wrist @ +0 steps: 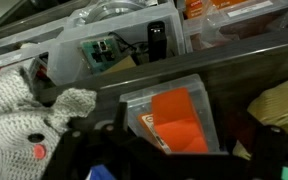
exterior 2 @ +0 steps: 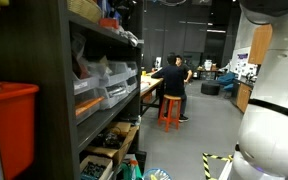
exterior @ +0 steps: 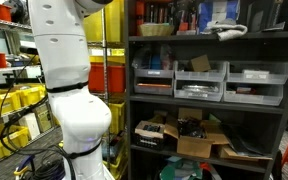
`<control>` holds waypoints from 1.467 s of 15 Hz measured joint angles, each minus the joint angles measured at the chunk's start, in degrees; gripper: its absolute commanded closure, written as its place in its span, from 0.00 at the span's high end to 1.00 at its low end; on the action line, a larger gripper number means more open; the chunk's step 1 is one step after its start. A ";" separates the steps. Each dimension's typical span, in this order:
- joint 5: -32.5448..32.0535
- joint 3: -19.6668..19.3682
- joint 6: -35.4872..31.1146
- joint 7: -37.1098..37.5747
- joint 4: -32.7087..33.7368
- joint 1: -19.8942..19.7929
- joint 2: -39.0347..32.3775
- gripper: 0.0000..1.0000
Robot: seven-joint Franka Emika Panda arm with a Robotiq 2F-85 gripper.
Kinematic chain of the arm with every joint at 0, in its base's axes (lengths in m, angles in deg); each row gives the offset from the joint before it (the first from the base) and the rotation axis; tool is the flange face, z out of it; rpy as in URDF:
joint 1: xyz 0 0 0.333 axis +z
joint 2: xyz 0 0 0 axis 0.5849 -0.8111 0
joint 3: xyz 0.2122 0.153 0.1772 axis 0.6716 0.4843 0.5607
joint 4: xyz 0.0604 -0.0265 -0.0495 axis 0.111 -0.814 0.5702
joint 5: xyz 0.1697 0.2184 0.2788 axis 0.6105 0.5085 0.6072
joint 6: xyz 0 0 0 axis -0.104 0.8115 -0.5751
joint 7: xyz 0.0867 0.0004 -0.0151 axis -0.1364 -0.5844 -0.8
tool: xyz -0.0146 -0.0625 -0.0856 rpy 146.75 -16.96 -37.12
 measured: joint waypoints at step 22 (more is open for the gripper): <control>1.78 -0.41 7.70 -11.07 8.76 0.11 -6.37 1.00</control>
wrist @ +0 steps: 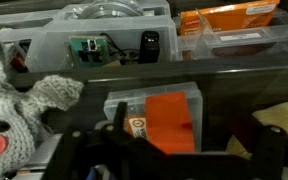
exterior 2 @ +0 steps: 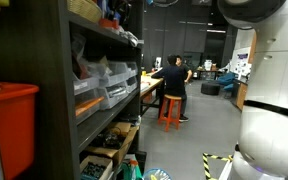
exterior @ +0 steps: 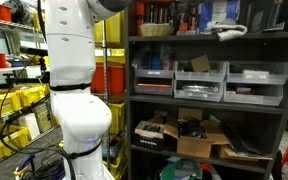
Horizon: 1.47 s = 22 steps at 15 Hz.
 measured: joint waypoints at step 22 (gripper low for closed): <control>-0.07 -0.22 1.50 -1.24 6.55 -0.02 -4.10 0.16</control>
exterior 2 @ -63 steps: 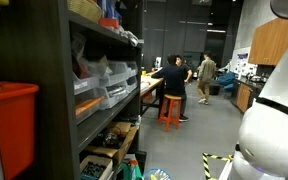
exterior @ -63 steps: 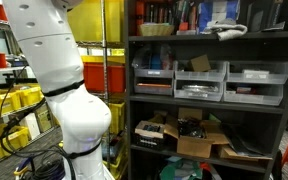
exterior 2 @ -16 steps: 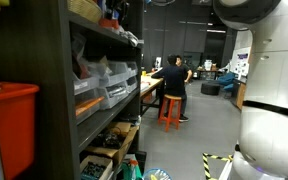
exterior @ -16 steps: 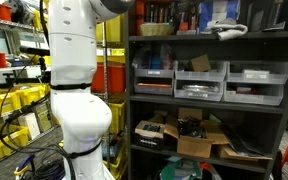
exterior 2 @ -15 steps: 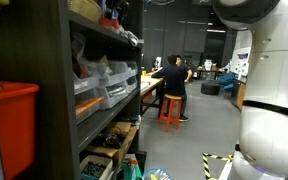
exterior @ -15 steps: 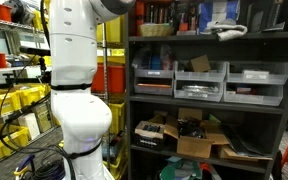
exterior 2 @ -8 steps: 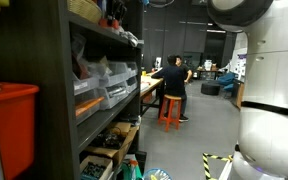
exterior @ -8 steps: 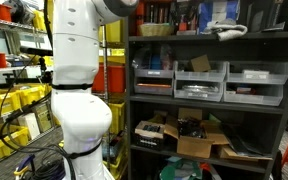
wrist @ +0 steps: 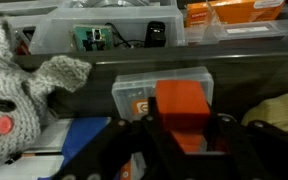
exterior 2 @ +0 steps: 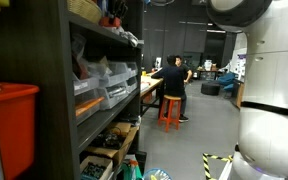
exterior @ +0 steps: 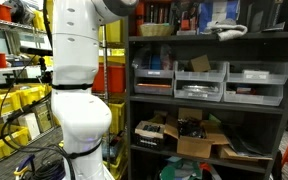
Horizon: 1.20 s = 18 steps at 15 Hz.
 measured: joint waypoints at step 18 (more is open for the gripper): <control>-8.44 -2.32 -28.66 4.33 -35.97 -4.96 26.81 0.16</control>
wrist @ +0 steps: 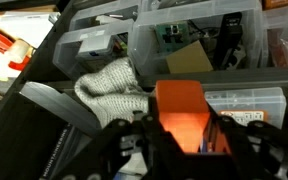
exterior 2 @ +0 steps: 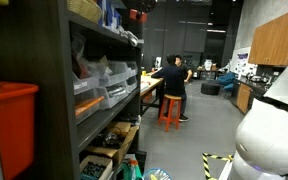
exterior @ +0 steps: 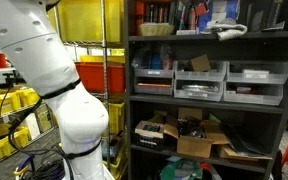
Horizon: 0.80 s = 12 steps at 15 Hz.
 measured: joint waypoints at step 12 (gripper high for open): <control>-14.10 1.76 -8.53 11.22 -26.71 -1.08 14.66 0.16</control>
